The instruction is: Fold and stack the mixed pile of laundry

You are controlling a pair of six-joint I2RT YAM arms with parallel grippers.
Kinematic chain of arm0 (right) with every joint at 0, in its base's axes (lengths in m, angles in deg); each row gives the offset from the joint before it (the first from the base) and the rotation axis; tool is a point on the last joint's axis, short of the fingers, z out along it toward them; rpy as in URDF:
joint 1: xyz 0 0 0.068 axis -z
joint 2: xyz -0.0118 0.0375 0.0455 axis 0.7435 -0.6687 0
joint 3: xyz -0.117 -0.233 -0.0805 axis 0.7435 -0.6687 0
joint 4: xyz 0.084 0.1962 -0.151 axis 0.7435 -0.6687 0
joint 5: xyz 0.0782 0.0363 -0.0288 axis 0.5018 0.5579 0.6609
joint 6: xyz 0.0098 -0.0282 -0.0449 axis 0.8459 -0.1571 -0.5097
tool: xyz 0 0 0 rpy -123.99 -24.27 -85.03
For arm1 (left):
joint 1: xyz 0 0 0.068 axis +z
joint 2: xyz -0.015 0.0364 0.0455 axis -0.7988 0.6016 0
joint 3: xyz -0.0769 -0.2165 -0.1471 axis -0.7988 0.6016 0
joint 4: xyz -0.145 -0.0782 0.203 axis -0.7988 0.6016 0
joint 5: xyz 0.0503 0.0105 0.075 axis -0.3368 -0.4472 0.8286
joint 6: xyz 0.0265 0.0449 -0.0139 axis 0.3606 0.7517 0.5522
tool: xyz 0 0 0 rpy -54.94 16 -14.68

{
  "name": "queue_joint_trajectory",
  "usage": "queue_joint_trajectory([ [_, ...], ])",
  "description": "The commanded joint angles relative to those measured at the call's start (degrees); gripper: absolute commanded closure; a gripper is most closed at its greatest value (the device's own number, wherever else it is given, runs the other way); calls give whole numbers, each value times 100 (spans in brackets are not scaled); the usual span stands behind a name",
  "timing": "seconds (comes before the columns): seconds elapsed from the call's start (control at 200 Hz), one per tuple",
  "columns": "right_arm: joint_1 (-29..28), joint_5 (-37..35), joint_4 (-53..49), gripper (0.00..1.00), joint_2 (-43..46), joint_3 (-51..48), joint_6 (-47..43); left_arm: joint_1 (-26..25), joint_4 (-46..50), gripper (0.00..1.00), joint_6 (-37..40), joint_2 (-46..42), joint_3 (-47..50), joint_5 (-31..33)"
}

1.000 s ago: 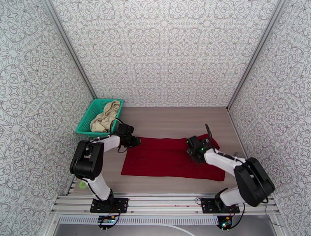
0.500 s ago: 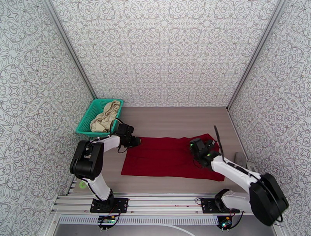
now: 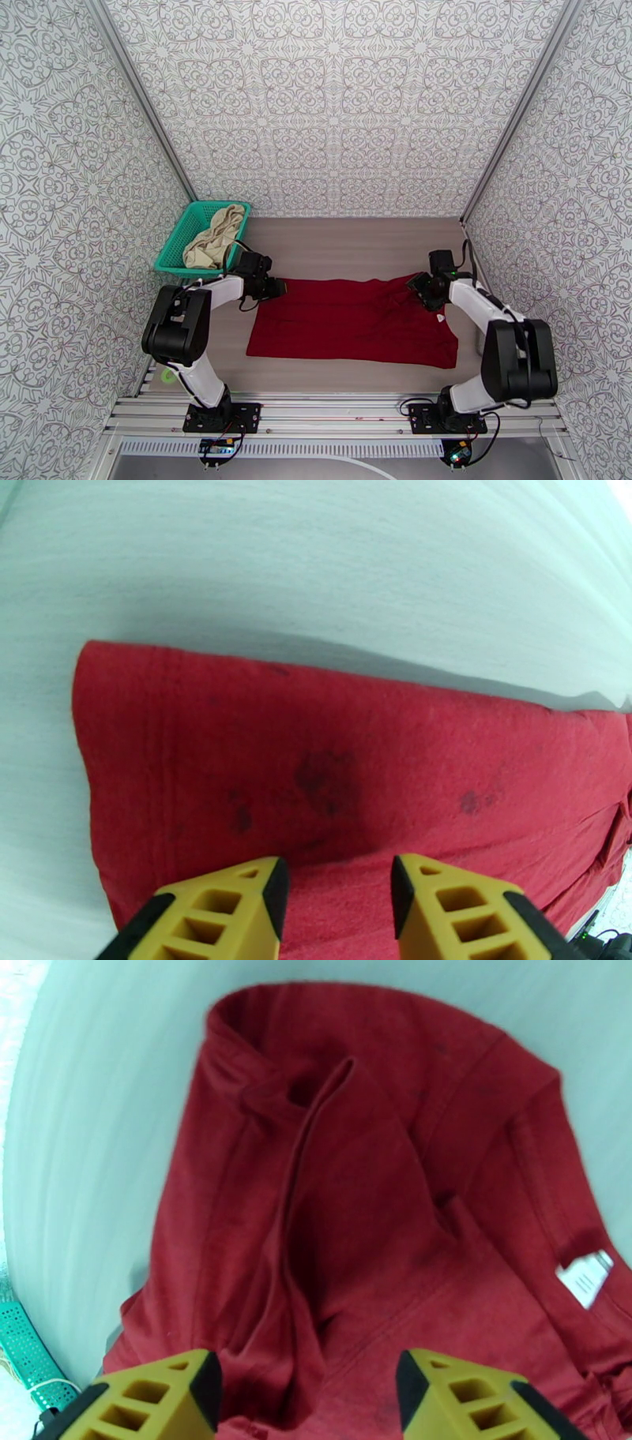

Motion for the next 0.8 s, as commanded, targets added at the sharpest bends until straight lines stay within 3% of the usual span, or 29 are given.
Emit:
queue_joint_trajectory([
  [0.0, 120, 221, 141, 42, -352, 291, -115, 41, 398, 57, -12, 275, 133, 211],
  [0.205, 336, 80, 285, 59, -552, 407, -169, 15, 413, 57, -3, 254, 161, 217],
  [0.525, 489, -113, 299, 100, -154, 241, -256, 23, 370, 57, -7, 236, 211, 215],
  [0.795, 519, 5, 470, 100, 766, -504, -152, 23, 390, 57, -3, 240, 194, 208],
])
